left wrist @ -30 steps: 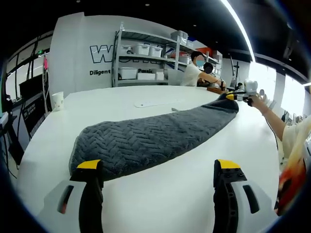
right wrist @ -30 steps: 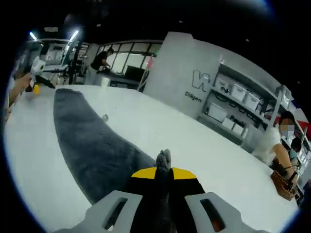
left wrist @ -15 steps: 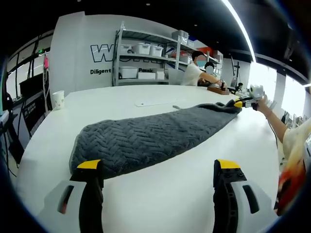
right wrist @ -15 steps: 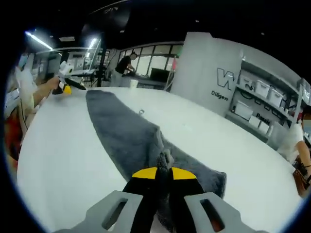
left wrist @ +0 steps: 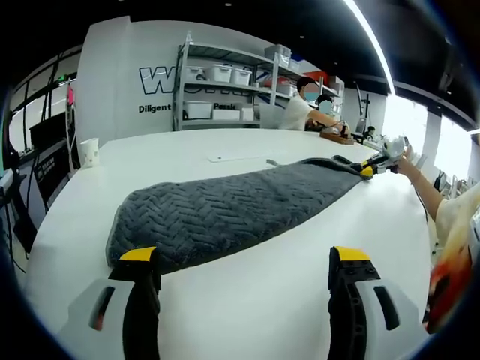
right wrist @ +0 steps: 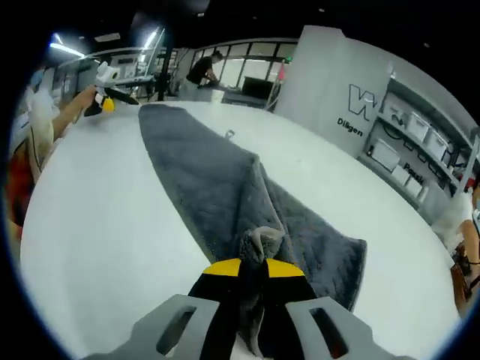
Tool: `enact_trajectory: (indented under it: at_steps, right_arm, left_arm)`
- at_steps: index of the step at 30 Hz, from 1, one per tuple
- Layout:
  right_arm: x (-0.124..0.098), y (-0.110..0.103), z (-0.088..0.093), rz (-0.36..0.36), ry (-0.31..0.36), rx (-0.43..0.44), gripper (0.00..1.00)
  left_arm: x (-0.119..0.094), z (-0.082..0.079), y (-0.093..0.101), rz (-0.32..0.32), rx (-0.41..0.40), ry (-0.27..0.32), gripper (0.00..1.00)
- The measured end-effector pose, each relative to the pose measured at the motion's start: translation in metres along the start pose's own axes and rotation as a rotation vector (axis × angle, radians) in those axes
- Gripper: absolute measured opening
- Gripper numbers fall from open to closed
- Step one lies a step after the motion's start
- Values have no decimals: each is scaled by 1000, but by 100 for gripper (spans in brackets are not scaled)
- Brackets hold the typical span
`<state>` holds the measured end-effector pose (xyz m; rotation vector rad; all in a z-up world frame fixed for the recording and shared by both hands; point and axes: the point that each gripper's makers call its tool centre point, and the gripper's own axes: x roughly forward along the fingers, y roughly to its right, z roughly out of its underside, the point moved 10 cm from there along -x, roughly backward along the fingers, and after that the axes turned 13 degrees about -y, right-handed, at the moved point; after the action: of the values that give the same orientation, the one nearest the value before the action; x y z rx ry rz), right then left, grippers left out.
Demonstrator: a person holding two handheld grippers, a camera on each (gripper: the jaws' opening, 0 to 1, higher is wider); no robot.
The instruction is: Open the folded towel by lifting each exposed corner and separating the folded layers until the towel lies flat within the target outline without major curled edges
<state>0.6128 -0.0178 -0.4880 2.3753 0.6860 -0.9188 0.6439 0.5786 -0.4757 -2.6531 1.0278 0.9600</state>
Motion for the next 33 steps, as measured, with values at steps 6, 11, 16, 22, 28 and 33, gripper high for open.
enact_trajectory:
  at_steps: [6,11,16,22,28,33]
  right_arm:
    - [-9,-3,-2,8,36,30,28]
    - [-15,-7,-7,36,18,-4,41]
    - [-23,-5,-20,62,76,23,61]
    - [-29,-9,-37,65,138,59,77]
    - [-29,-29,-42,-1,116,103,99]
    - [-23,-40,-39,18,64,60,99]
  left_arm:
    - [-3,1,-3,-6,-4,4,91]
    - [-2,1,-4,-4,-5,1,91]
    - [-1,1,-3,6,-4,1,91]
    - [-2,2,-4,9,-4,1,91]
    - [-5,0,-12,-21,-18,12,91]
    - [-5,-3,-20,-46,-40,31,90]
